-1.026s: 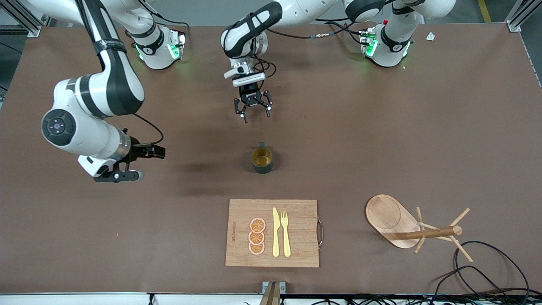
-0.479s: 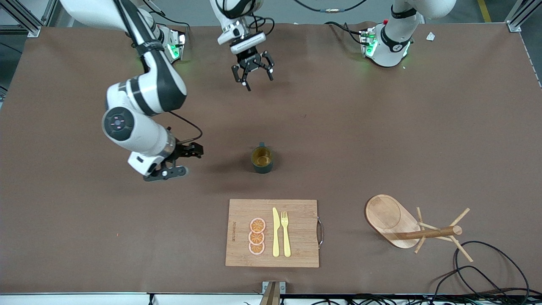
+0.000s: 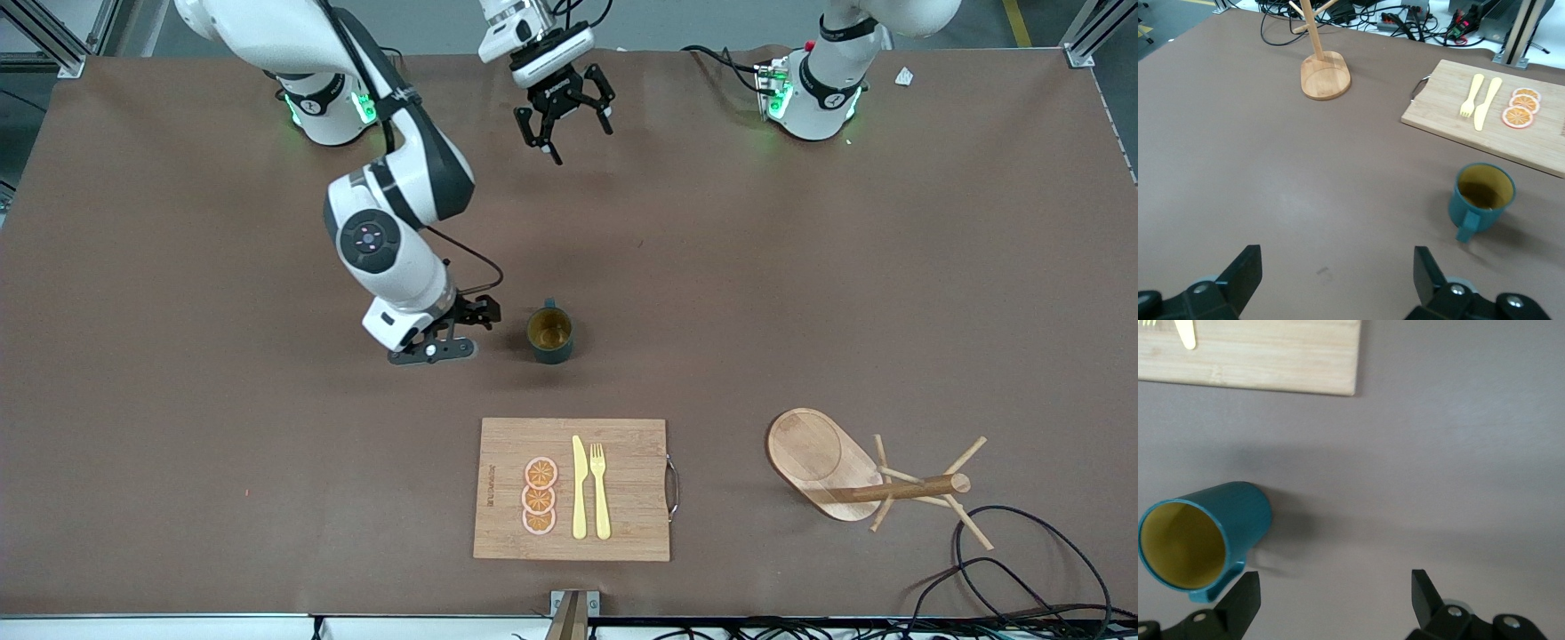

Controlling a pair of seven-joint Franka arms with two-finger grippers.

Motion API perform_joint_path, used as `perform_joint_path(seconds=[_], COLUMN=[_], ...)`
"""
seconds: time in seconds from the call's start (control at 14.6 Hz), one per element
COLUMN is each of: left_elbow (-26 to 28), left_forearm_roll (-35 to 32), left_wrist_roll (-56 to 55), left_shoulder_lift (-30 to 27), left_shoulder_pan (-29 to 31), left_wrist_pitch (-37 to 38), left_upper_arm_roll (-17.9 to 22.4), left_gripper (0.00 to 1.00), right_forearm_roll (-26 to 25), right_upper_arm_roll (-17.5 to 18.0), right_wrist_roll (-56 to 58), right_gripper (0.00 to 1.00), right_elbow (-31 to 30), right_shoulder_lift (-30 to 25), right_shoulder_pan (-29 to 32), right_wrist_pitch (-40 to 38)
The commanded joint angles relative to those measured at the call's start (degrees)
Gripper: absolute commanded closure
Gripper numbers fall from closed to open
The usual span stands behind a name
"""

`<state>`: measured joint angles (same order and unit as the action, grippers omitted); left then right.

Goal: Transfer cup from left to right arm and place
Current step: 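Raise the left gripper away while the right gripper reaches the mug, then close the right gripper on the teal mug rim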

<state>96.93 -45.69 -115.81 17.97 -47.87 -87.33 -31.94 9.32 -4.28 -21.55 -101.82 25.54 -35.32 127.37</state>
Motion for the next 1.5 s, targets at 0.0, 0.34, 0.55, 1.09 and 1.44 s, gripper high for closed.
perform_joint_path(seconds=[0.0,0.34,0.55,1.09,1.44], left_elbow=[1.8,-1.4,-4.3,-11.3,-14.1], left_forearm_roll=[5.4,14.5,20.4,27.2,34.7], left_wrist_roll=[7.9,22.2,32.8,62.6,73.7], left_shoulder_lift=[-6.5,-11.8,-13.9,-13.5,-12.5], left_shoulder_pan=[4.2,14.1,23.0,42.8,53.0], left_wrist_pitch=[-0.9,-0.9,-0.9,-0.9,-1.1], left_upper_arm_roll=[-0.2,-0.1,0.0,0.2,0.3], left_gripper=[0.01,0.01,0.00,0.00,0.00], right_forearm_roll=[1.1,1.1,1.1,0.3,-1.9], right_upper_arm_roll=[-0.6,-0.6,-0.6,-0.6,-0.6], right_wrist_roll=[-4.2,-9.7,-11.4,-10.4,-9.7], right_gripper=[0.00,0.00,0.03,0.64,0.99], right_elbow=[0.2,4.3,7.1,8.9,9.9], right_shoulder_lift=[2.1,6.4,9.1,11.1,11.1], right_shoulder_pan=[-2.5,-4.7,-5.9,-6.8,-6.8], right_wrist_pitch=[3.4,4.1,4.1,4.2,3.9])
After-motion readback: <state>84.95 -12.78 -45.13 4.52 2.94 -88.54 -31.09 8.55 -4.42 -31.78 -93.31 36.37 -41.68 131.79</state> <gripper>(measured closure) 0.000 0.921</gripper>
